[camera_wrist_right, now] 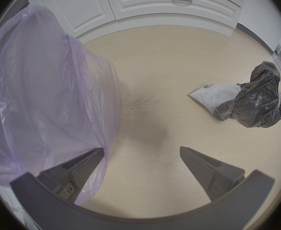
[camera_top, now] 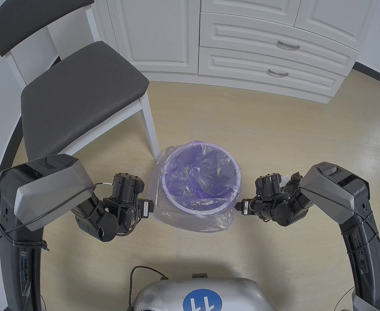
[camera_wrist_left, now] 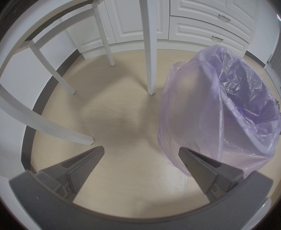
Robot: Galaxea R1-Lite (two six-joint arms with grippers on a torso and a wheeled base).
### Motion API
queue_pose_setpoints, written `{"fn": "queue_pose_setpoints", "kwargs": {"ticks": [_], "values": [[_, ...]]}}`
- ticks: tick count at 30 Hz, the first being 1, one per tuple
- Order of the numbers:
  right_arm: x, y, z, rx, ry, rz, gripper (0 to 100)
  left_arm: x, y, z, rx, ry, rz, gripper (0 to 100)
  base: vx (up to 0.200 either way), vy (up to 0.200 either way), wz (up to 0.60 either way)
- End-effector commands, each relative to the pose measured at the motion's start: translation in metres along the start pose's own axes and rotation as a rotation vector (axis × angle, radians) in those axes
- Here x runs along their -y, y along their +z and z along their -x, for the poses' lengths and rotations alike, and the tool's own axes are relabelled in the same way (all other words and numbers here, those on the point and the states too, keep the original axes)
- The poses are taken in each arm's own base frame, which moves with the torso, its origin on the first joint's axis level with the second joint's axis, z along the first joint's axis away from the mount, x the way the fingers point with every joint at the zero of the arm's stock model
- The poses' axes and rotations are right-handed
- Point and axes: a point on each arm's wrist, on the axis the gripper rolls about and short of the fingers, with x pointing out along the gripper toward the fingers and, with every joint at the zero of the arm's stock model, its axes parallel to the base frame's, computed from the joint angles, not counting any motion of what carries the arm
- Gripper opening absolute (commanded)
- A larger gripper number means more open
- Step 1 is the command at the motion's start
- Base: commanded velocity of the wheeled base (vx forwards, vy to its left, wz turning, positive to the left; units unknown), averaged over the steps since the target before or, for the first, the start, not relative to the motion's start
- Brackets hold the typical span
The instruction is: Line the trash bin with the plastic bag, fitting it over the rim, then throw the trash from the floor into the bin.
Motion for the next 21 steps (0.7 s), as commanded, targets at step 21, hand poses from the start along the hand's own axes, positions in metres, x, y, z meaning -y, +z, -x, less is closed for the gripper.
{"fn": "queue_pose_setpoints", "kwargs": {"ticks": [21], "values": [[0.018,0.009,0.057,0.067,-0.026,0.399,100,0.016,0.026,-0.06,-0.079,0.038,0.147,100,0.0,0.0,0.0]]}}
